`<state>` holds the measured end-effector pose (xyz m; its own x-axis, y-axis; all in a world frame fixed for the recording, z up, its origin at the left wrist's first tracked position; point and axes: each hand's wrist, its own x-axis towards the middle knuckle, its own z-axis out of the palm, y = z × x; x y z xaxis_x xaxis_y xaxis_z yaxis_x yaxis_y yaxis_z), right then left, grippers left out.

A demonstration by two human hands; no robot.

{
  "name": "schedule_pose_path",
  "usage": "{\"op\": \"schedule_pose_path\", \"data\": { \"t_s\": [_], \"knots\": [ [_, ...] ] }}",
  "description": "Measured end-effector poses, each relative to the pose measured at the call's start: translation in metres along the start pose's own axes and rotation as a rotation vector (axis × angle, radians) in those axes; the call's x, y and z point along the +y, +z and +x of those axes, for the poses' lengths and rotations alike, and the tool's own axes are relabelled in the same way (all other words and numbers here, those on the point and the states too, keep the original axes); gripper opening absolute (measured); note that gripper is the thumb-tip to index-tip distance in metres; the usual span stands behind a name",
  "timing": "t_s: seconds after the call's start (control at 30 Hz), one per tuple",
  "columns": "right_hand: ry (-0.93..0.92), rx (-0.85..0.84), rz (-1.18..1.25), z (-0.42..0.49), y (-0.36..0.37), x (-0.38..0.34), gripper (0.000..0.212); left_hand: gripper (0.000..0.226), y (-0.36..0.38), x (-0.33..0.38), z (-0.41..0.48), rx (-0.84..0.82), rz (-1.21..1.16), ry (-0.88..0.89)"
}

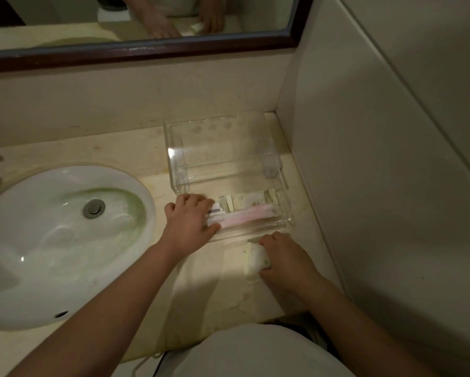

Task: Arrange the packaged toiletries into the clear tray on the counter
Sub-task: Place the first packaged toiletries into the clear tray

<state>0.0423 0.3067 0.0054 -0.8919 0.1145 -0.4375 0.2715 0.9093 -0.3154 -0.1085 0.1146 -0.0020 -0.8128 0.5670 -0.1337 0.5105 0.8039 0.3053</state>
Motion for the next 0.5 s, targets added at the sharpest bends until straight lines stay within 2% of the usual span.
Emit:
{"op": "schedule_pose_path", "data": {
  "t_s": [0.1, 0.17, 0.3, 0.37, 0.43, 0.5],
  "knots": [
    [-0.012, -0.042, 0.176, 0.002, -0.015, -0.007, 0.044, 0.054, -0.008, 0.005, -0.013, 0.108, -0.151, 0.014],
    [-0.016, -0.029, 0.368, 0.002, -0.035, -0.015, 0.036, 0.053, -0.017, 0.013, -0.024, 0.105, -0.356, 0.039],
    [-0.030, 0.005, 0.662, 0.014, -0.080, -0.029, 0.027, 0.046, -0.035, 0.031, -0.033, -0.179, -0.811, -0.034],
    [-0.048, 0.002, 0.725, 0.025, -0.094, -0.034, 0.025, 0.034, -0.042, 0.035, -0.028, -0.222, -0.984, -0.072],
    [-0.055, 0.020, 0.722, 0.036, -0.099, -0.036, 0.026, 0.022, -0.047, 0.035, -0.020, -0.149, -1.043, -0.128],
    [0.001, 0.120, 0.772, 0.049, -0.102, -0.032, 0.026, 0.034, -0.049, 0.029, -0.011, -0.070, -1.058, -0.239]
  ]
}}
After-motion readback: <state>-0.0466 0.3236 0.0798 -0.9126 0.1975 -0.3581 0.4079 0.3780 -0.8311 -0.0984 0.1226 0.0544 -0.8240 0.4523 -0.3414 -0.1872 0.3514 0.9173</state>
